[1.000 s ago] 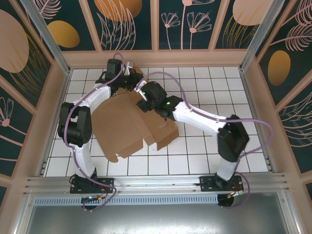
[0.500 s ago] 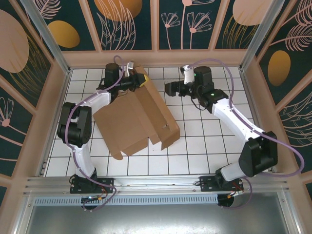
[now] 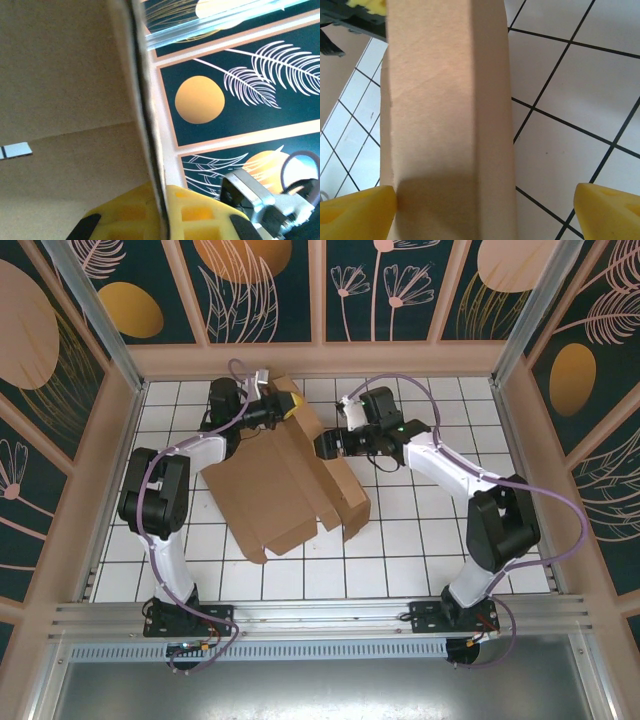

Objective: Fold the paper box

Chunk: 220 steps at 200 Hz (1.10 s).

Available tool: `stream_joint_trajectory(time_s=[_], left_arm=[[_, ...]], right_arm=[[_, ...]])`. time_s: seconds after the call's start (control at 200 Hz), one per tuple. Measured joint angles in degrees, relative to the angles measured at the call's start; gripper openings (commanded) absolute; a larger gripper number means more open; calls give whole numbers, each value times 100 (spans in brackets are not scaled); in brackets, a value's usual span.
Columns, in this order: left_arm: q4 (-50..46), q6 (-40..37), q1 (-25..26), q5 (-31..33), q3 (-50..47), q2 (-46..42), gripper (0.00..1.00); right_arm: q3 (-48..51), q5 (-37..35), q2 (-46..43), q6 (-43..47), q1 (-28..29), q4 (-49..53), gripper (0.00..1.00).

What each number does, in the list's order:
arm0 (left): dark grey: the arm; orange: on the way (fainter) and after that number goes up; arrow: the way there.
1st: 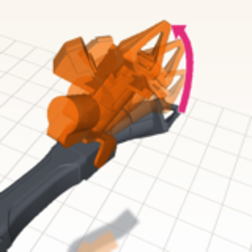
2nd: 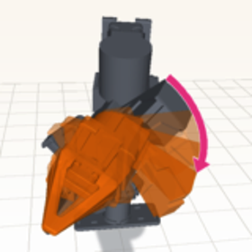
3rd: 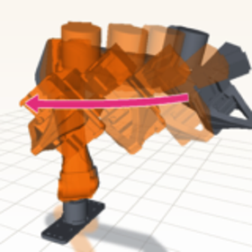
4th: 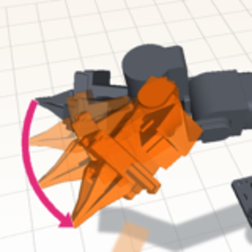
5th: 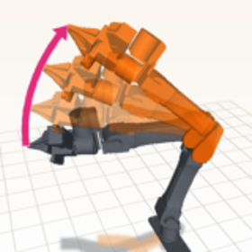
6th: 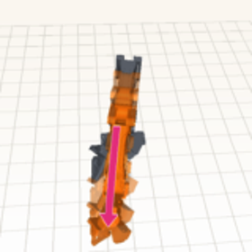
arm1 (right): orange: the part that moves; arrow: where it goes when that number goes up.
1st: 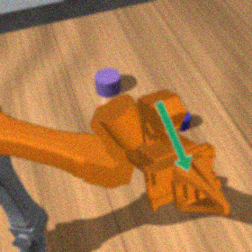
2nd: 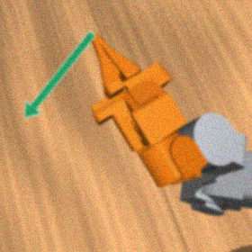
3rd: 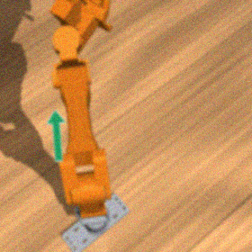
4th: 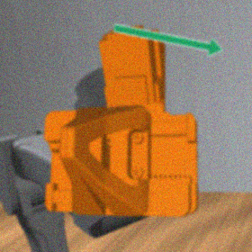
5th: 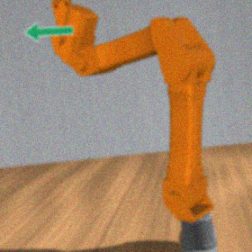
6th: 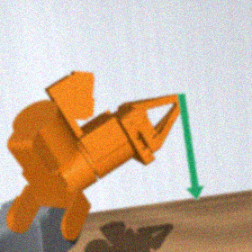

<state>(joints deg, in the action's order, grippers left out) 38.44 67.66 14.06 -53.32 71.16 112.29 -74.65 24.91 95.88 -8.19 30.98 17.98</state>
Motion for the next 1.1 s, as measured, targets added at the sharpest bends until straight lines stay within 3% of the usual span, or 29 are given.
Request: stream_joint_trajectory(time_s=[0.195, 0.43, 0.55, 0.656, 0.816, 1.101], left_arm=[[2, -11, 57, -4, -4, 28, 0], [-26, -50, 61, 0, -4, 28, 0], [-127, -98, 61, 39, -4, 28, 7], [-199, -168, 61, 101, -4, 26, 20], [-273, -273, 61, 210, -70, 26, 35], [-435, -286, 111, 396, -503, -199, 38]], right_arm=[[-20, -157, 9, 83, 372, 103, 94], [-282, -1003, 192, 310, 586, 492, 71], [-339, -1475, 286, 439, 750, 632, 59], [-369, -1797, 308, 485, 839, 741, 53], [-472, -2146, 308, 487, 876, 802, 49], [-715, -2688, 415, 597, 1051, 918, 37]])
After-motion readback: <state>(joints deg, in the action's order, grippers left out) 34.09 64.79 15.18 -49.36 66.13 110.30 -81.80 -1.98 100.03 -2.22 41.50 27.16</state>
